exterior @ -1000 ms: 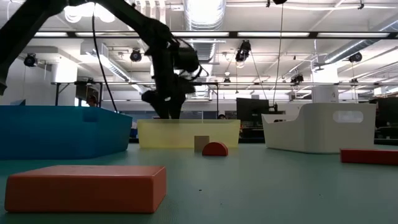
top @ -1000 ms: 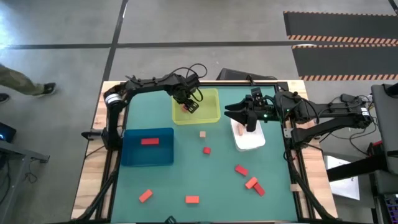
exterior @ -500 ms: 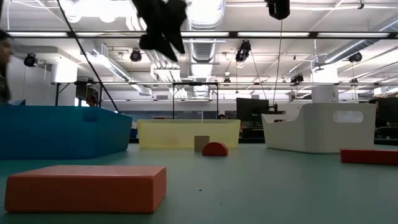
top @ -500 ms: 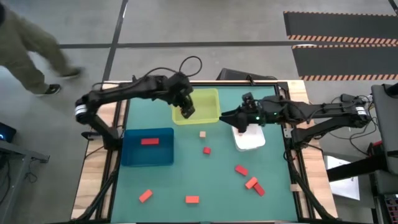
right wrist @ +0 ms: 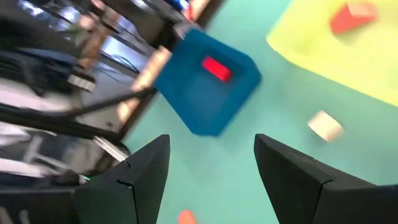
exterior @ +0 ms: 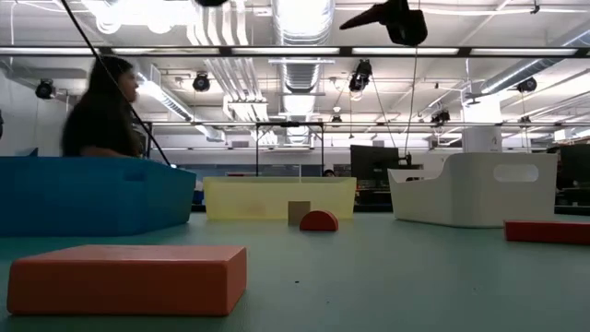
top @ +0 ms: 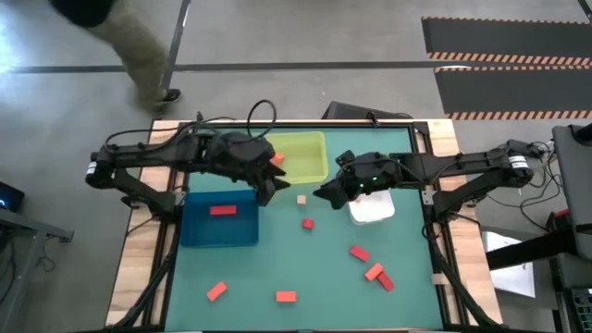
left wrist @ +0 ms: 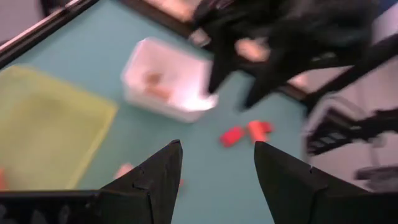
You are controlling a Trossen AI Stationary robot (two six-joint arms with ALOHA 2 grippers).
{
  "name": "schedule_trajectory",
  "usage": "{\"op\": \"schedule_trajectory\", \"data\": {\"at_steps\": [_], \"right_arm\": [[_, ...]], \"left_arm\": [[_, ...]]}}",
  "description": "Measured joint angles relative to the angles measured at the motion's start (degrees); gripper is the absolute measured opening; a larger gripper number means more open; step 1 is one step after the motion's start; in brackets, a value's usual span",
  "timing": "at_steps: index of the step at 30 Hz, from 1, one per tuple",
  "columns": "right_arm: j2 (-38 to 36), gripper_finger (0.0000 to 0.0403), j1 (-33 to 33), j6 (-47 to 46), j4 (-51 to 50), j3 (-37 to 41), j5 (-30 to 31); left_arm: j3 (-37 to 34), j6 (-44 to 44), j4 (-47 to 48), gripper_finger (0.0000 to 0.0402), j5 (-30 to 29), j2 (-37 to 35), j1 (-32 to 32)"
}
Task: Sort & place blocks by color
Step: Put the brown block into the white bin
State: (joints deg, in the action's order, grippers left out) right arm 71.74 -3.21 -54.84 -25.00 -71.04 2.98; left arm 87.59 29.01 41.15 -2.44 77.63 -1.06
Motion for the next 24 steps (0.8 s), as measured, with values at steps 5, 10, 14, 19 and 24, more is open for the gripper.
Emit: {"op": "schedule_trajectory", "data": {"at_steps": [5,10,14,19,24], "right_arm": [[5.5,0.0224,-0.6,-1.5,-10.6,-6.4,0.0],[11.6,0.0224,-0.6,-4.8,-18.6,-12.1,0.0],[16.4,0.0224,-0.5,-8.3,-21.7,-15.7,0.1],[22.4,0.0224,-0.5,-13.6,-23.5,-19.9,0.1],[29.5,0.0224,0.4,-16.6,-26.6,-26.0,0.2]], "left_arm": [[0.0,0.4,-6.3,0.0185,-3.8,-1.7,-5.8],[0.0,-2.4,-7.6,0.0185,-6.6,-4.9,-8.4],[0.0,-5.7,-7.6,0.0185,-6.9,-7.5,-8.5],[0.0,-12.5,-7.5,0.0185,-7.0,-11.2,-8.4],[0.0,-18.8,-7.1,0.0185,-6.9,-15.1,-8.4]]}}
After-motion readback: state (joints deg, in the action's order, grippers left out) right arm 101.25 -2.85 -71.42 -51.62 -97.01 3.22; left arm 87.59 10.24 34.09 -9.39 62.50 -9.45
